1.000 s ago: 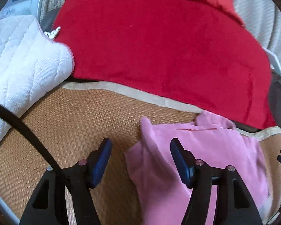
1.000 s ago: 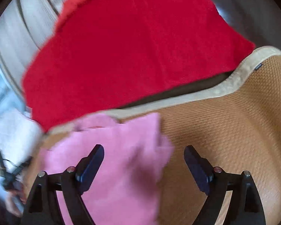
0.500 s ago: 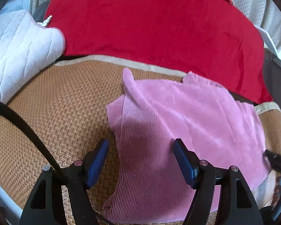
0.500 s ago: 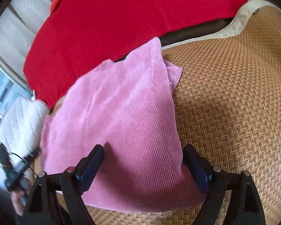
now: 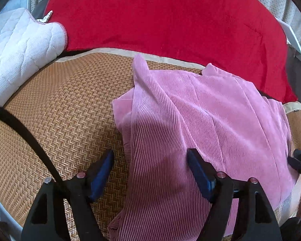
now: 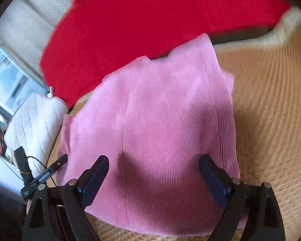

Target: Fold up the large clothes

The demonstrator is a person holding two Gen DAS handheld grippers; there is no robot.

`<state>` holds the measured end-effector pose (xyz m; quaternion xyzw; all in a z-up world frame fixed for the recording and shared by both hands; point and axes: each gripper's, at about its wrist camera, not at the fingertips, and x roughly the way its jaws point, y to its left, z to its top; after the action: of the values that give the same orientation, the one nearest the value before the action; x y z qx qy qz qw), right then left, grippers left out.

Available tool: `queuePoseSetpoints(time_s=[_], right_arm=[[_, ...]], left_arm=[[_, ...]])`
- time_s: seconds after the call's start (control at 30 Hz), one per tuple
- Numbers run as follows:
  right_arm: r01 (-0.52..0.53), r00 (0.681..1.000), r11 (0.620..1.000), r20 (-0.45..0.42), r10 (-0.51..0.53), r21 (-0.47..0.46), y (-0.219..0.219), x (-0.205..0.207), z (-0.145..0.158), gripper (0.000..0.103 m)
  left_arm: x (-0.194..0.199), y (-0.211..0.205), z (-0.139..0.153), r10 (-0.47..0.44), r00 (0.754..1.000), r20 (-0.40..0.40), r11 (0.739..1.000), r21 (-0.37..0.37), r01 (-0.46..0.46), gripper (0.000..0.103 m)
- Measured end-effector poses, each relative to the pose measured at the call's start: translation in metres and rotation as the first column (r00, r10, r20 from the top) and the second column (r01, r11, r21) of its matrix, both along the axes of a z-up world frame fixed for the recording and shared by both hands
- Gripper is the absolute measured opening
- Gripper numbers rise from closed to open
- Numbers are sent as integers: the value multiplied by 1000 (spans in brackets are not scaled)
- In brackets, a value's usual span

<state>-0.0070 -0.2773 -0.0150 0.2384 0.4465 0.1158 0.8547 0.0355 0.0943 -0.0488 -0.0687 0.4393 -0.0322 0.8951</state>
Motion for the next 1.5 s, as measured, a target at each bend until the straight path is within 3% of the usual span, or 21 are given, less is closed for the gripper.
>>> queuePoseSetpoints(time_s=[0.1, 0.23, 0.33, 0.43, 0.6, 0.73, 0.8, 0.83, 0.87, 0.97, 1.17, 1.3, 1.4, 1.5], right_arm=[[7, 1000, 1000, 24, -6, -12, 3, -7, 17, 93], [-2, 997, 1000, 73, 2, -2, 2, -4, 37, 93], [-28, 997, 997, 72, 23, 74, -6, 12, 33, 94], [6, 998, 994, -58, 0, 113, -19, 18, -4, 95], [0, 1000, 989, 19, -3, 147, -34, 32, 26, 95], [22, 1000, 977, 10, -25, 210, -58, 78, 29, 95], [46, 999, 973, -31, -40, 227, -69, 100, 17, 95], [56, 997, 972, -62, -43, 229, -75, 110, 6, 95], [70, 995, 970, -82, -52, 233, -79, 113, -3, 95], [77, 996, 960, -64, -62, 268, -91, 111, -16, 95], [38, 999, 977, -31, -32, 209, -83, 108, -14, 95], [42, 999, 987, -11, -41, 157, -76, 108, -6, 95], [94, 991, 991, 90, -102, 97, -87, 92, 23, 95], [151, 985, 988, 80, -150, -10, -100, 92, 31, 95]], left_arm=[[-12, 2, 16, 28, 998, 58, 1000, 6, -29, 76], [-35, -11, 34, -8, 985, 172, 1000, -21, 12, 76], [-23, -37, -7, -81, 997, 18, 990, 121, 78, 77], [-27, -32, -12, -57, 997, 49, 994, 94, 52, 80], [-19, -23, 9, -31, 995, 92, 998, 57, 25, 80], [21, -12, 23, -54, 994, 91, 998, -4, 55, 80], [49, -3, 20, -28, 999, 47, 1000, -11, 28, 80], [65, 1, 11, -16, 1000, -23, 1000, 15, 17, 79], [77, 7, 2, -3, 997, -72, 1000, 19, 4, 71], [99, 29, -13, 4, 996, -93, 999, -36, -8, 71], [122, 40, -3, 9, 997, -79, 998, -57, -13, 71], [111, 38, 6, -36, 999, -30, 998, -58, 35, 71], [92, 44, 17, -47, 998, 32, 995, -81, 50, 72], [87, 47, 21, -30, 998, 57, 993, -110, 36, 74]])
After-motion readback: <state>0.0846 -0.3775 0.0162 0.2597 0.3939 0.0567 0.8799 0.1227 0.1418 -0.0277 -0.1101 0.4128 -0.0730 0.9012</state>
